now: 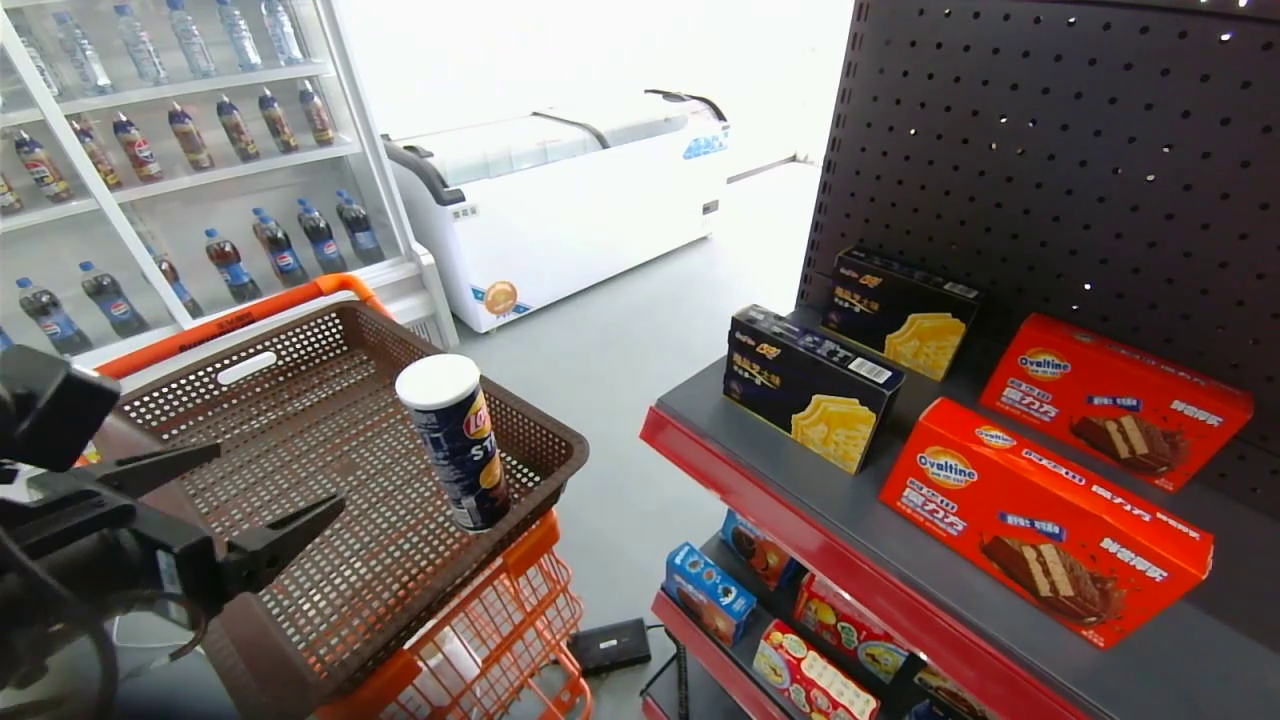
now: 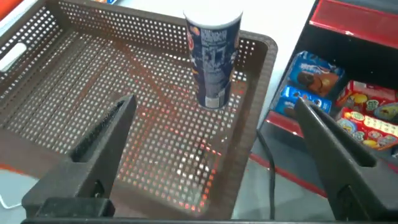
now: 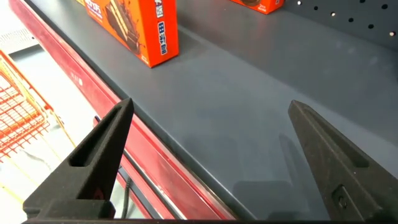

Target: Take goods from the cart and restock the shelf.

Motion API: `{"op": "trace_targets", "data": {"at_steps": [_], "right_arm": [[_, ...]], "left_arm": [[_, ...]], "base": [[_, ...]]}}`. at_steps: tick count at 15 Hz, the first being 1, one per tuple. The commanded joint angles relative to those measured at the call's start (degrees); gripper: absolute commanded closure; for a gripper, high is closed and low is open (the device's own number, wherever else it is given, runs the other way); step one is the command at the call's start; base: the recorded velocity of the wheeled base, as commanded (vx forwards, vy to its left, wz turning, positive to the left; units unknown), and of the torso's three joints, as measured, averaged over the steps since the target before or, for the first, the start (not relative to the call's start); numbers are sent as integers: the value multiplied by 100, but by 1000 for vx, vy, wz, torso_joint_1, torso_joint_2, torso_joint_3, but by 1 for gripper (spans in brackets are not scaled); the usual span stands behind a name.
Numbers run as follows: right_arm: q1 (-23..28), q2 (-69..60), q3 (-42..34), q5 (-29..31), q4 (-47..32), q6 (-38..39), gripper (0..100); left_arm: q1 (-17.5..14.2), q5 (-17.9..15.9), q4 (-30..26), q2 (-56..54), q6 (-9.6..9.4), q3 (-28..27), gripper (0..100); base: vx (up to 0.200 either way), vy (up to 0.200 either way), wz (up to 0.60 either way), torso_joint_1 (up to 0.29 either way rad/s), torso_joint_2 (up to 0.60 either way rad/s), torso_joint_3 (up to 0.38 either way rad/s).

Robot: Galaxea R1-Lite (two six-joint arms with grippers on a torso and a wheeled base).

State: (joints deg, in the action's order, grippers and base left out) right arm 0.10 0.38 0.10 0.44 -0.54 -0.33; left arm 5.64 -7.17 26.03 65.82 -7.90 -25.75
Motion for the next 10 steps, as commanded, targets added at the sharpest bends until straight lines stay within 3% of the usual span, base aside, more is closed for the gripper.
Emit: {"op": "trace_targets", "data": {"at_steps": [1, 3, 10], "right_arm": [[-1, 6, -1, 0, 1, -2, 0], [-1, 6, -1, 0, 1, -2, 0], [-1, 6, -1, 0, 1, -2, 0]], "left_arm": [[16, -21, 913, 1399, -10, 8, 0], [24, -13, 1590, 2049, -19, -1, 0], [112, -4, 2996, 3403, 17, -229, 0]], "base": [[0, 0, 0, 0, 0, 0], [0, 0, 0, 0, 0, 0], [0, 0, 0, 0, 0, 0]]}}
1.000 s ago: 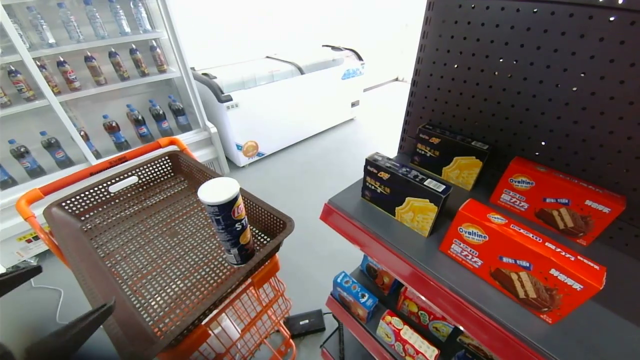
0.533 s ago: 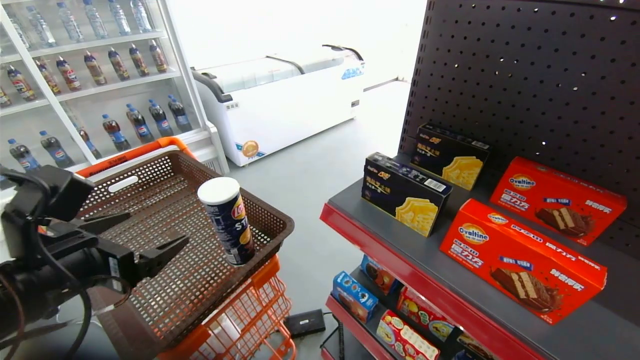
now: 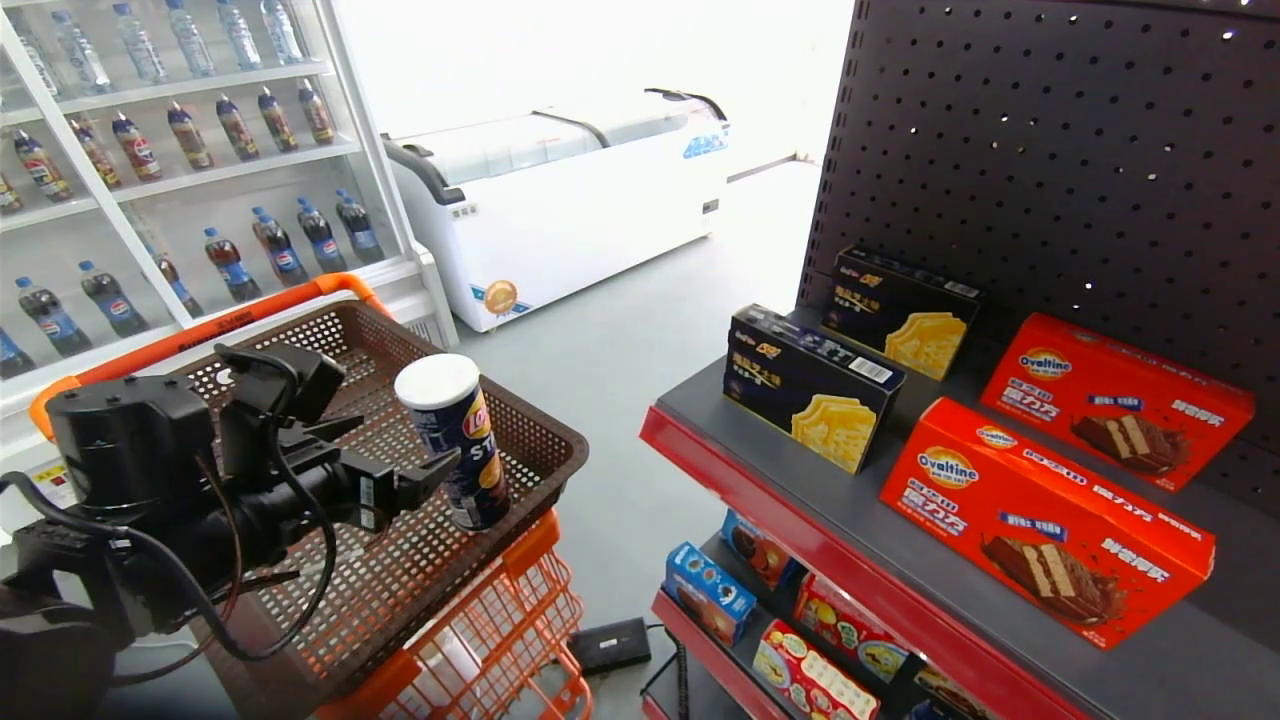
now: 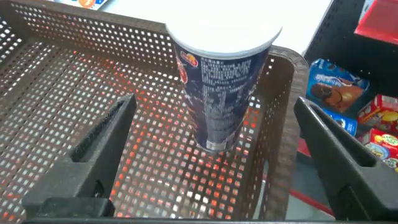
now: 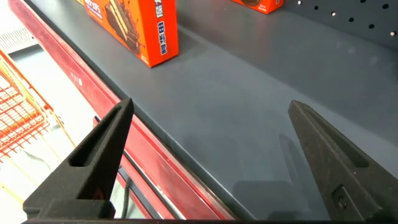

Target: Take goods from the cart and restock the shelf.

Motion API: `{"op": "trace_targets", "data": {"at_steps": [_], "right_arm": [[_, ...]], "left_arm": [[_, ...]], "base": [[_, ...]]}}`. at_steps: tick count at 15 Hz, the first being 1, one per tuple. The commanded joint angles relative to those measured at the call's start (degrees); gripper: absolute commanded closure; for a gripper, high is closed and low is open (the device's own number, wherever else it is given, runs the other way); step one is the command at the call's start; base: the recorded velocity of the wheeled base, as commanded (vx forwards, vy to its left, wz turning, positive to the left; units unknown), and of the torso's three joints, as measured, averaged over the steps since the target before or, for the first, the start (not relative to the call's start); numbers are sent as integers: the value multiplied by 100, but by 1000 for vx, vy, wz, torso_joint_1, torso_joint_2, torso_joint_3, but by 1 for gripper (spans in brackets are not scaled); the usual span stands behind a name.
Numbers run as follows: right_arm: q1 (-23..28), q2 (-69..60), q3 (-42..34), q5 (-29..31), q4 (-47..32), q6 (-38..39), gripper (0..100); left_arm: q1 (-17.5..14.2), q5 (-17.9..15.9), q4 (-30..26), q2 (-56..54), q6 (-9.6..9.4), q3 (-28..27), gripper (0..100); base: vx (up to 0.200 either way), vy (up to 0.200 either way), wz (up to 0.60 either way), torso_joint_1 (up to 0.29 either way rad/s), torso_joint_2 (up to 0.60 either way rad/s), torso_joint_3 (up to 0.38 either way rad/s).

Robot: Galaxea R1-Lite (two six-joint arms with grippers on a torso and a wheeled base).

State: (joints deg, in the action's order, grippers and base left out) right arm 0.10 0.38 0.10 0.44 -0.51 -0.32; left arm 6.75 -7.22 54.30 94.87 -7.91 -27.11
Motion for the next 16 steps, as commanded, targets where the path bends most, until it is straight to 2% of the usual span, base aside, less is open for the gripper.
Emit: {"op": "trace_targets", "data": {"at_steps": [1, 8, 16], "right_arm": [[-1, 6, -1, 0, -2, -3, 0], [-1, 6, -1, 0, -2, -3, 0], [-1, 6, -1, 0, -2, -3, 0]], "left_arm": [[1, 1, 257, 586, 18, -136, 0], [72, 1, 881, 1377, 35, -611, 0], [186, 1, 1188, 1842, 35, -857, 0]], "base": [[0, 0, 0, 0, 0, 0], [0, 0, 0, 0, 0, 0], [0, 0, 0, 0, 0, 0]]}}
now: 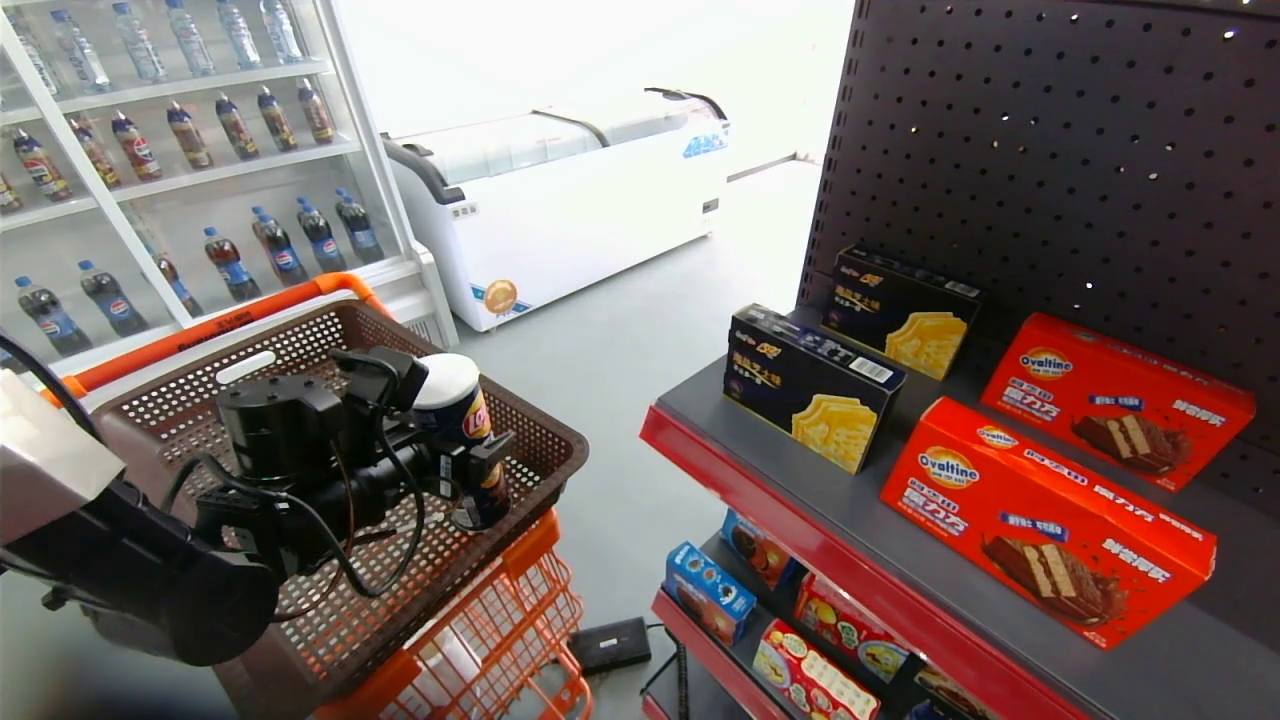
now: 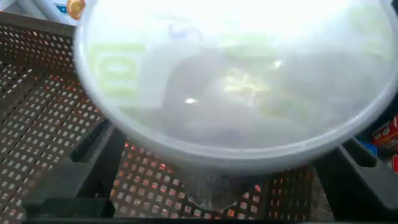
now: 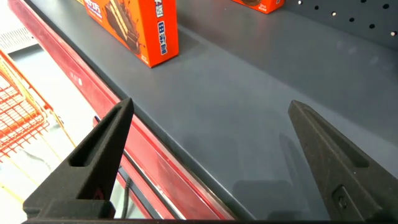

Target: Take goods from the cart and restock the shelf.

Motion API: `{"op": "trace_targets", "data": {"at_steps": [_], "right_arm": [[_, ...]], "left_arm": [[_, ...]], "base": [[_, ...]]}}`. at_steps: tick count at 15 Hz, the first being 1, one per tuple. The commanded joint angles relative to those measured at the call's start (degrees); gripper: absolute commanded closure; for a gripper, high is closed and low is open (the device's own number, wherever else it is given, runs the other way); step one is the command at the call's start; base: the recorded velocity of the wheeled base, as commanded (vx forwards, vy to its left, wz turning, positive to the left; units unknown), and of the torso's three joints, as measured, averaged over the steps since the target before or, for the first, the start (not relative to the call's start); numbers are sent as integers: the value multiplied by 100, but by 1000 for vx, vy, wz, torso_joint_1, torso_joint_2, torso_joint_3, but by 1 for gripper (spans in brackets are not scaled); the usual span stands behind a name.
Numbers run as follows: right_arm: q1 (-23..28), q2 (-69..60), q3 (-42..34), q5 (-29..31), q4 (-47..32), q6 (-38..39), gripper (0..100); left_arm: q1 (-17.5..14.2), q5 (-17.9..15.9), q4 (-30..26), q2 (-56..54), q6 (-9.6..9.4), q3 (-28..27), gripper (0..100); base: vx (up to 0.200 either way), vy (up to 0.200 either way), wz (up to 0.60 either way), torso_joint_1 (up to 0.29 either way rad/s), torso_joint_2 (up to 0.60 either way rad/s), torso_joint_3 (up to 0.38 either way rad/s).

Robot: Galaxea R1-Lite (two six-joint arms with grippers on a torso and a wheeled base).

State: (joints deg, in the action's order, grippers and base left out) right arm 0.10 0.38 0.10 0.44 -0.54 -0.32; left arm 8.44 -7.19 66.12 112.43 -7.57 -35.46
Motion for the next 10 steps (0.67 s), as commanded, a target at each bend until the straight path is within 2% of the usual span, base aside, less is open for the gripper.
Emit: {"op": "trace_targets", "data": {"at_steps": [1, 3, 4, 5, 7, 8, 9, 10], "right_arm": [[-1, 6, -1, 0, 1, -3, 0], [-1, 6, -1, 0, 1, -3, 0], [-1, 6, -1, 0, 1, -3, 0], [-1, 6, -1, 0, 1, -3, 0], [-1, 6, -1, 0, 1, -3, 0], [-1, 6, -1, 0, 1, -12, 0], [-1, 6, -1, 0, 1, -12, 0], [-1, 6, -1, 0, 1, -3, 0]], "left_arm": [[27, -1, 24, 138, -8, -40, 0], [27, -1, 32, 147, -8, -48, 0], [27, -1, 50, 147, -16, -66, 100], [18, 34, 15, 147, -43, -101, 100], [27, 482, -47, 138, -69, -75, 100], [27, 579, -64, 138, -104, -48, 100], [44, 772, -91, 130, -201, -5, 100], [53, 921, -99, 121, -377, -13, 100]], "base": [[0, 0, 0, 0, 0, 0], [0, 0, 0, 0, 0, 0], [0, 0, 0, 0, 0, 0], [0, 0, 0, 0, 0, 0], [0, 0, 0, 0, 0, 0], [0, 0, 0, 0, 0, 0], [0, 0, 0, 0, 0, 0], [0, 0, 0, 0, 0, 0]]}}
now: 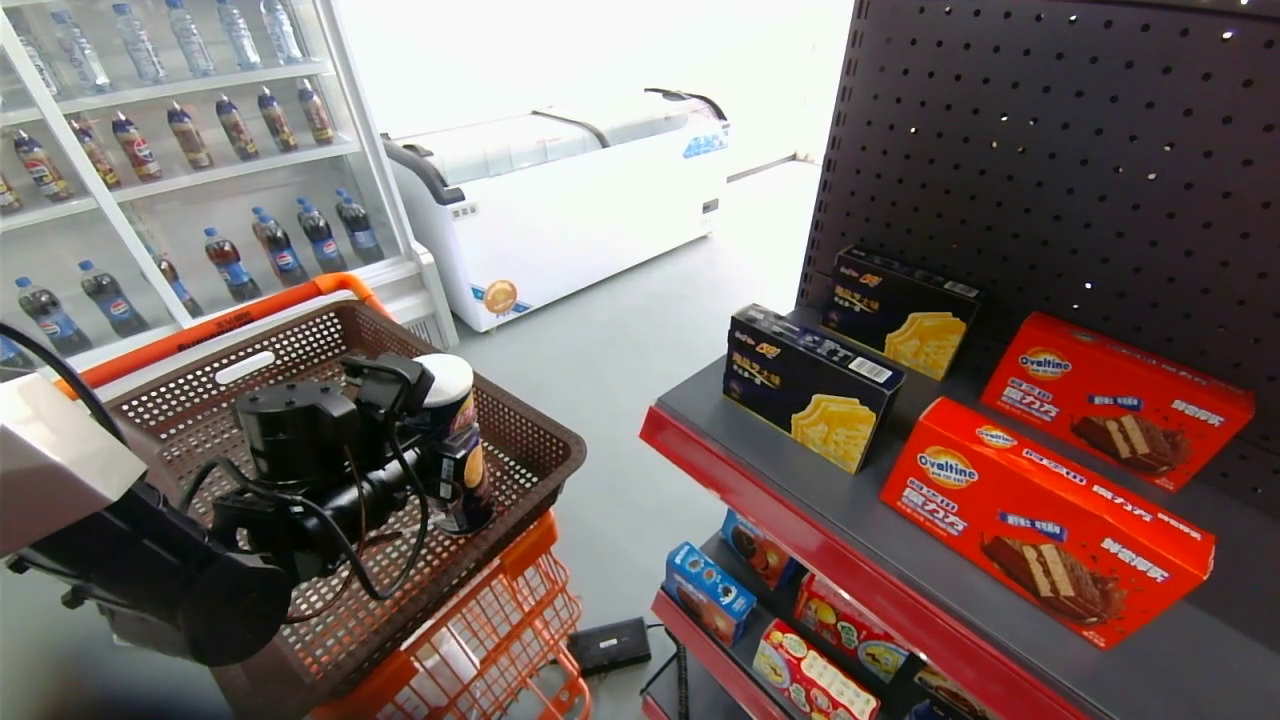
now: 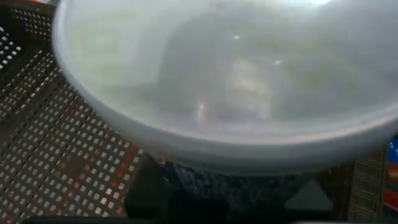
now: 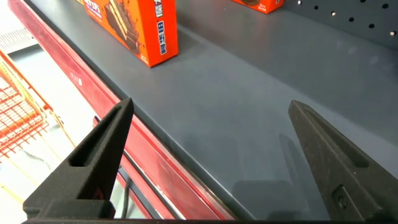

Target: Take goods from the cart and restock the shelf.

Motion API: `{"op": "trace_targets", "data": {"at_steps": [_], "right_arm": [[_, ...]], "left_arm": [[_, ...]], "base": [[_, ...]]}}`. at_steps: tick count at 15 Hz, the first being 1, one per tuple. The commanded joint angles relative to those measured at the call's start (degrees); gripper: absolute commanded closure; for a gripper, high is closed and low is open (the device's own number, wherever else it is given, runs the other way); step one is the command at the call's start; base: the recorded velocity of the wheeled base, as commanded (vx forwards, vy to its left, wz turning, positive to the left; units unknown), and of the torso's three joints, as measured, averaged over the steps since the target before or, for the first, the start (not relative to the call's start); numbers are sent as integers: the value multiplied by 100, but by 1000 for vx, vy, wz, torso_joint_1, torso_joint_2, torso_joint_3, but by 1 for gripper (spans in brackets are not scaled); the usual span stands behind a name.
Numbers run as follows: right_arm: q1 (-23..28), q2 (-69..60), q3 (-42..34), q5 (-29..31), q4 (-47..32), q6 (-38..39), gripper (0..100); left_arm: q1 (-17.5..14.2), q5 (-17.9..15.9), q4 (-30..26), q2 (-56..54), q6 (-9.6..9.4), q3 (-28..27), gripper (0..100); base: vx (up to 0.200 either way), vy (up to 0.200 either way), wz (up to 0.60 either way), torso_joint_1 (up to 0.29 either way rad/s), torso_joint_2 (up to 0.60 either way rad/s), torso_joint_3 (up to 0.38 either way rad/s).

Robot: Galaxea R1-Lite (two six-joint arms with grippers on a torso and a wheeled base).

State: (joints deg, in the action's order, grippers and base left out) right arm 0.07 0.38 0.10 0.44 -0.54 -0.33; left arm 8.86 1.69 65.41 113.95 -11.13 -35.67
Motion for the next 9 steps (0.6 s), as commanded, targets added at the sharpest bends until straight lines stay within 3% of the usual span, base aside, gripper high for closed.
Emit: {"op": "trace_targets", "data": {"at_steps": [1, 4, 7, 9], "right_arm": [[1, 6, -1, 0, 1, -2, 0], [1, 6, -1, 0, 1, -2, 0], [1, 6, -1, 0, 1, -2, 0], [1, 6, -1, 0, 1, -2, 0]], "left_arm": [[19, 24, -29, -39, -47, 7, 100], [63, -319, -451, -312, 155, -283, 100], [63, -899, -1989, -1120, 173, -1126, 100], [107, -1136, -2718, -1595, 173, -1496, 100]], "base": [[0, 0, 0, 0, 0, 0], [0, 0, 0, 0, 0, 0], [0, 0, 0, 0, 0, 0], [0, 0, 0, 0, 0, 0]]}}
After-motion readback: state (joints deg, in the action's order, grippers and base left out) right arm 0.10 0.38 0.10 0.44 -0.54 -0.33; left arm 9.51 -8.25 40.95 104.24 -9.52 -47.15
